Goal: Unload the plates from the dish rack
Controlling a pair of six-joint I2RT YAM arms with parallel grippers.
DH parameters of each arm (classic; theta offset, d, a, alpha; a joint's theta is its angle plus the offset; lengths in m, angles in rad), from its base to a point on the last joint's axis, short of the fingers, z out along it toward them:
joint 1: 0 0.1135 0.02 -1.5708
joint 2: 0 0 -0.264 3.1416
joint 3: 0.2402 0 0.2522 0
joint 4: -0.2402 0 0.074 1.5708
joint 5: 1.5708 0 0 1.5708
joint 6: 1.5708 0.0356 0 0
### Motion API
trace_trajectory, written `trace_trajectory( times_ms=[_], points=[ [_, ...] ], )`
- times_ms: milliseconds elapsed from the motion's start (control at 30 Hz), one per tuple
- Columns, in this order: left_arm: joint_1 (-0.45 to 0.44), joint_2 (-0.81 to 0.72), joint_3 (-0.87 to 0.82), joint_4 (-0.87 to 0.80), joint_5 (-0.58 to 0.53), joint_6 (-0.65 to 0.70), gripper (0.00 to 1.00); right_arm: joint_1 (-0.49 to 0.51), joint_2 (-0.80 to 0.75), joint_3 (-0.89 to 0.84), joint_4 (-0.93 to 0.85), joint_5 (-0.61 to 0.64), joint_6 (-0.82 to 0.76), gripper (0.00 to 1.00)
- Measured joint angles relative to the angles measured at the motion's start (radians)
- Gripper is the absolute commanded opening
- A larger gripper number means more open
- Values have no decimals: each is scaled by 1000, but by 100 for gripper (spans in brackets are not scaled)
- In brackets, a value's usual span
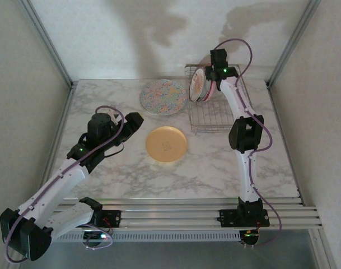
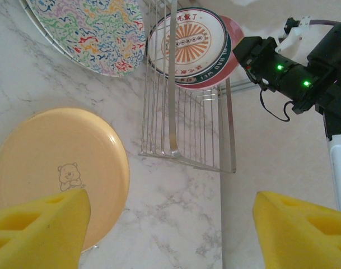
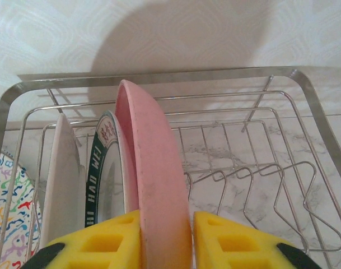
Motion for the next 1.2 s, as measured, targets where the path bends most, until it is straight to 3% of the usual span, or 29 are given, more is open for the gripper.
trace_trajectory(
  times_ms=[200, 367, 867, 1200],
  points=[
    [2, 0, 6, 0, 1, 0, 77, 1, 4, 7, -5, 28, -14, 16],
    [5, 0, 11, 0, 7, 0, 76, 10, 7, 17, -14, 55, -35, 0],
    [9, 11, 24, 0, 18, 0, 76, 81, 8, 29, -19, 330, -130, 0],
    [9, 11, 30, 0, 19, 0, 76, 89, -34, -10, 3, 420, -160, 0]
  ],
)
